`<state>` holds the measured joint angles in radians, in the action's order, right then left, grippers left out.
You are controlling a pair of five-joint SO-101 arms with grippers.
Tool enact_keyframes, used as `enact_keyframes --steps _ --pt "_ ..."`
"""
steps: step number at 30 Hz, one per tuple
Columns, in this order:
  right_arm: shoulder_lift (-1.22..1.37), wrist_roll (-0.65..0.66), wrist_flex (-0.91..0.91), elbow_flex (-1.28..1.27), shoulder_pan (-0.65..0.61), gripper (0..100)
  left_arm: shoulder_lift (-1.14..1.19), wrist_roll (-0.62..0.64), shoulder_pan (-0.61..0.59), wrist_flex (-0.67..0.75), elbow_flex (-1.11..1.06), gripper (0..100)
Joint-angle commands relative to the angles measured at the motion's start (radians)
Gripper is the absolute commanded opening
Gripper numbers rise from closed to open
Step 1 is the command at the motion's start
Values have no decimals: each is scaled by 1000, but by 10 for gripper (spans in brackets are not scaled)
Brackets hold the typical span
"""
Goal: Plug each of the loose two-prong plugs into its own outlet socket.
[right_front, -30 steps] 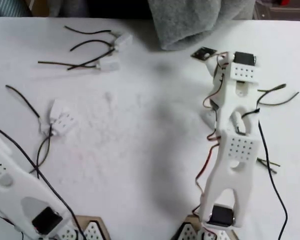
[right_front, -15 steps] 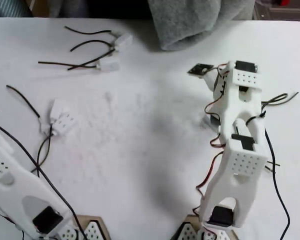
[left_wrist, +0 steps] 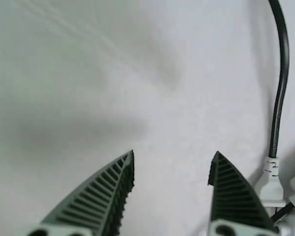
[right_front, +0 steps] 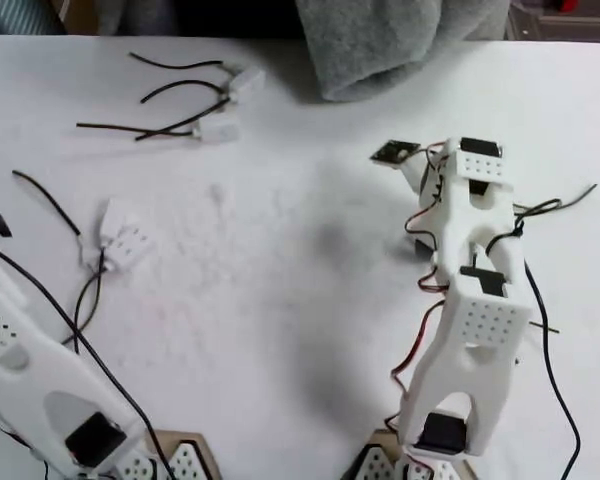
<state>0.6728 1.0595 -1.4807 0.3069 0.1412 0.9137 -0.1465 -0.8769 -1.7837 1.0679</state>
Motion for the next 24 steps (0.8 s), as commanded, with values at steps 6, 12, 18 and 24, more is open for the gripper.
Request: enact_keyframes --steps 6,12,18,24 --pt "4 -261 -96 221 -35 146 -64 -5 8 0 0 249" --pt "-12 -594 -243 404 -128 149 -64 -5 10 0 -5 249" --pt "-73 -927 -242 402 -271 149 -62 -5 7 0 -6 249" --pt "-76 -1292 -239 405 -521 151 -62 -5 10 -2 -6 249"
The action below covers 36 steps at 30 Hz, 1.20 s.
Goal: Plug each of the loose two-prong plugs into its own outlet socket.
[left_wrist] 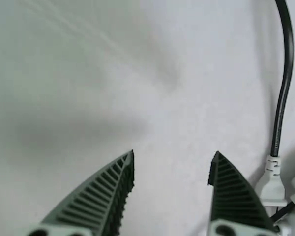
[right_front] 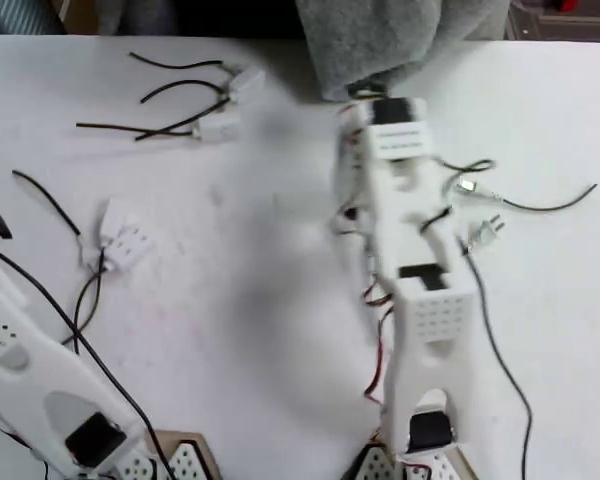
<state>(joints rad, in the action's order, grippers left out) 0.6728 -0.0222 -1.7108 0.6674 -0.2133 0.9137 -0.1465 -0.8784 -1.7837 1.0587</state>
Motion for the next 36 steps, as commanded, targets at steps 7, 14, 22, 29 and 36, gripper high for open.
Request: enact_keyframes --steps 7,14,22,29,36 --pt "-30 -517 -7 51 -423 150 -61 -6 8 -2 3 249" --pt "73 -703 73 51 -470 152 -28 -8 15 -2 12 251" --pt "170 -772 47 118 -469 329 79 -11 15 61 14 251" --pt "104 -680 -7 239 -438 395 24 -5 48 32 15 252" --pt "-65 -308 -7 293 -392 395 -39 153 128 0 -84 252"
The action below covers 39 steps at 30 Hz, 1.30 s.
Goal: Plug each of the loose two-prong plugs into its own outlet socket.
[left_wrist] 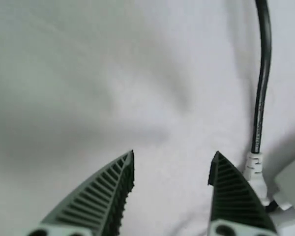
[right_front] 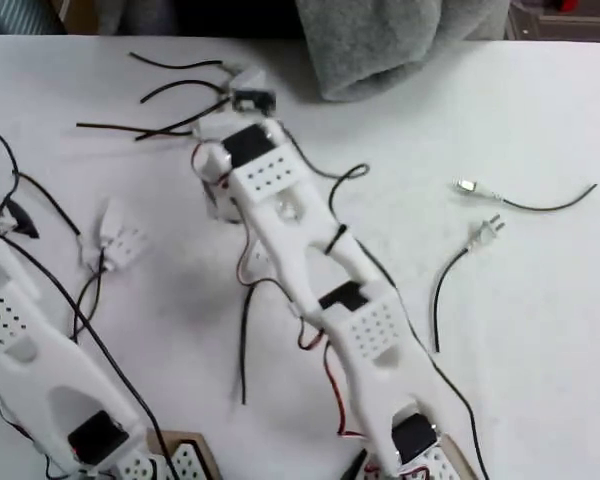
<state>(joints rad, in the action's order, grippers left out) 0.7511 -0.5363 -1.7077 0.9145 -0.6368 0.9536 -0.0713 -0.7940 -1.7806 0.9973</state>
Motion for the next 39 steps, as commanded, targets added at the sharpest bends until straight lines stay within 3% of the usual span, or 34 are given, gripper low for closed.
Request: enact_keyframes --steps 1,4,8,18,23,25,30,39 --pt "-159 270 -12 44 38 395 -85 103 65 -3 -40 252" --pt "-186 413 -12 9 54 395 -87 180 120 -6 -48 252" --pt "-173 486 -10 -40 64 395 -88 310 166 -8 -54 252" --pt "-88 575 -10 -43 79 395 -116 319 183 -11 -64 249" --pt "-51 612 -4 -43 70 395 -332 316 186 5 -334 249" --pt "-50 614 -5 -44 68 394 -432 322 205 74 -476 249" --pt "-64 614 -8 -44 70 394 -601 407 223 407 -868 249" --pt "-35 614 -4 -43 53 394 -728 512 225 741 -1217 251"
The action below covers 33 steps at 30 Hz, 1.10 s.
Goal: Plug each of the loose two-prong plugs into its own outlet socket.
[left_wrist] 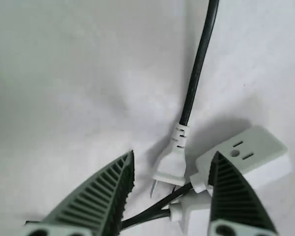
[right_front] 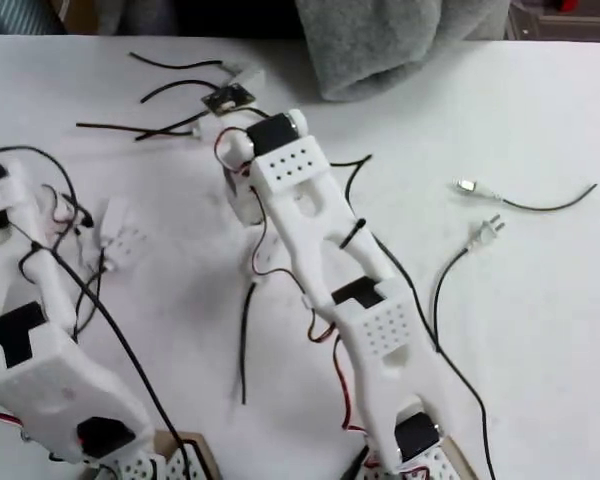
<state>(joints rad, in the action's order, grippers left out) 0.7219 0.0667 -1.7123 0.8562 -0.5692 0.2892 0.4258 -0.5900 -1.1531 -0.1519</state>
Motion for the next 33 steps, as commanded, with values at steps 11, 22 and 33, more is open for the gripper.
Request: enact_keyframes --steps 11,22,33 --pt "-4 3 -1 15 -16 394 -64 21 105 155 -178 249" --pt "2 6 -2 8 -48 394 -64 21 105 244 -180 249" --pt "4 9 -1 6 -64 394 -64 95 105 253 -195 248"
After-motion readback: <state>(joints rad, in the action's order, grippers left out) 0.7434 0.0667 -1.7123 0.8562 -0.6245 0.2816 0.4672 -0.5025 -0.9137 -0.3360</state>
